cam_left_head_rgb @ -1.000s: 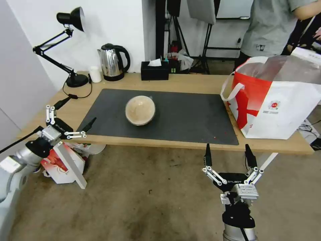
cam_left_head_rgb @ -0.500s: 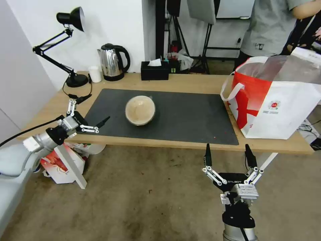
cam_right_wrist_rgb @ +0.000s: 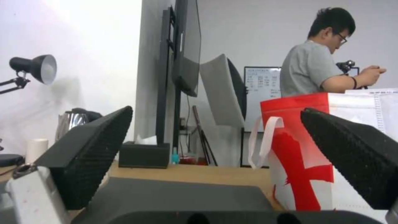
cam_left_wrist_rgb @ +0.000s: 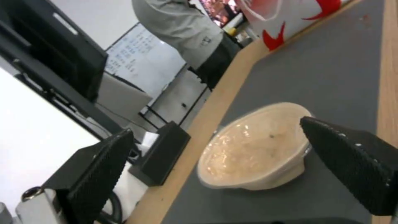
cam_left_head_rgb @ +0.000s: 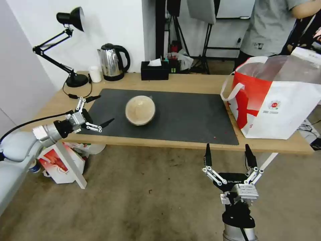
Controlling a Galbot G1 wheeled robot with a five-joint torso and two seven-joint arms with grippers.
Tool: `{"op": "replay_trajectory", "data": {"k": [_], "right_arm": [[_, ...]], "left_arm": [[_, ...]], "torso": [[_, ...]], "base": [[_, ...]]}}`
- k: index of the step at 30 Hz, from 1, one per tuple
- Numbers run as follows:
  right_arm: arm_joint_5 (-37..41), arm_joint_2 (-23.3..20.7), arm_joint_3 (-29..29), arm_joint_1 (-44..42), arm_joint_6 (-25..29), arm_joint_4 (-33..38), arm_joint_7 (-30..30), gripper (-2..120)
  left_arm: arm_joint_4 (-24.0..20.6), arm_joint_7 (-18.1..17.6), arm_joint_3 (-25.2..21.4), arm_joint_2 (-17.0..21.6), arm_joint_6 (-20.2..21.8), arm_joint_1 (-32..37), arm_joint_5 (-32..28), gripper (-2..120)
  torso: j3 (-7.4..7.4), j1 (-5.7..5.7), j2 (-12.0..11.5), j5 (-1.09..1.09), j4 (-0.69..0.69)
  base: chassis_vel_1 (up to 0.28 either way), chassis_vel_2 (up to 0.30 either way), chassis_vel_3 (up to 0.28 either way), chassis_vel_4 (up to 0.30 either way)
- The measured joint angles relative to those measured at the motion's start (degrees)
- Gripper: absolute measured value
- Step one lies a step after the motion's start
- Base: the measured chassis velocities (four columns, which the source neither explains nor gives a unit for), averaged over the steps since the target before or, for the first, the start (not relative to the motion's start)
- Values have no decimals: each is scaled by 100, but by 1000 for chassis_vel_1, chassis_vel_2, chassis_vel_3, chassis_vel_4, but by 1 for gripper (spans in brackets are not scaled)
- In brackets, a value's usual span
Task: Pick up the trash from the table and place it into the takeout bag.
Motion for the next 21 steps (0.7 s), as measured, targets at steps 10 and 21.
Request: {"op": "replay_trajectory", "data": {"k": [10, 21], "right_arm": [[0, 0, 0, 0, 0, 0, 0, 100], [0, 0, 0, 0, 0, 0, 0, 100]], "left_arm": [[346, 170, 662, 8, -7, -523, 192, 100], [887, 377, 1448, -247, -60, -1296, 493, 100]], "torso": [[0, 0, 0, 1, 0], [0, 0, 0, 0, 1]], "base": [[0, 0, 0, 0], [0, 0, 0, 0]]}}
